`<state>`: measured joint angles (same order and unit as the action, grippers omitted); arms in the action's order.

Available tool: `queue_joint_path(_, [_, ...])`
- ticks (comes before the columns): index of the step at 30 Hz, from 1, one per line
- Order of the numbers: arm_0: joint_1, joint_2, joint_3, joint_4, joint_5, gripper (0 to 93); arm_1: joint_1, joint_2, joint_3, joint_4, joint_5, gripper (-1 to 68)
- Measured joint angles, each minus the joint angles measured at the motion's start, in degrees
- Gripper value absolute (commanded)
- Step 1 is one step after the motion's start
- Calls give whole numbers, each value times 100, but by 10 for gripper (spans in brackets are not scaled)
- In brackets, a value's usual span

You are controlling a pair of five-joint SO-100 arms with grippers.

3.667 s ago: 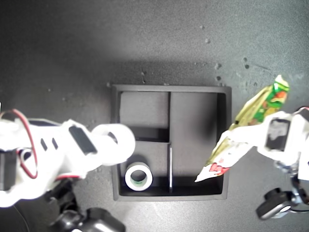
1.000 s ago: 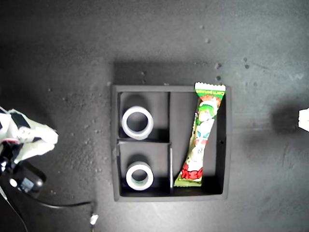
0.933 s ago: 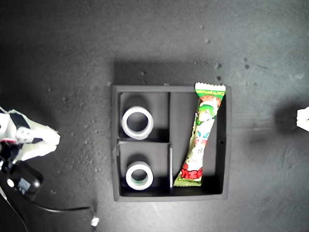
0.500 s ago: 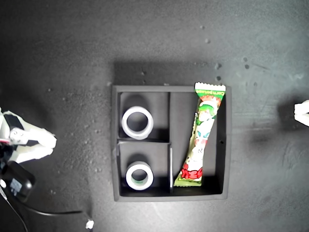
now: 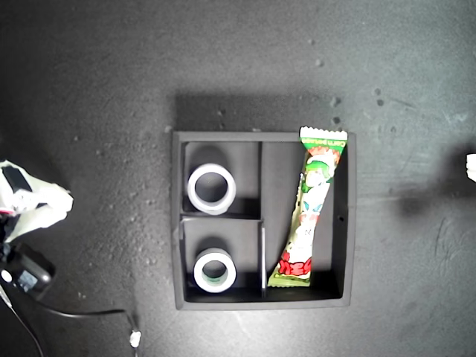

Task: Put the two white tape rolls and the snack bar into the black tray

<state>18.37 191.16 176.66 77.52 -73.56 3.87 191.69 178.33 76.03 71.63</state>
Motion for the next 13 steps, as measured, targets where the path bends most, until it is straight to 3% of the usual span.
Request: queue_joint_path(13, [-18, 0, 0, 0, 0, 2, 18, 44, 0, 44, 18, 0])
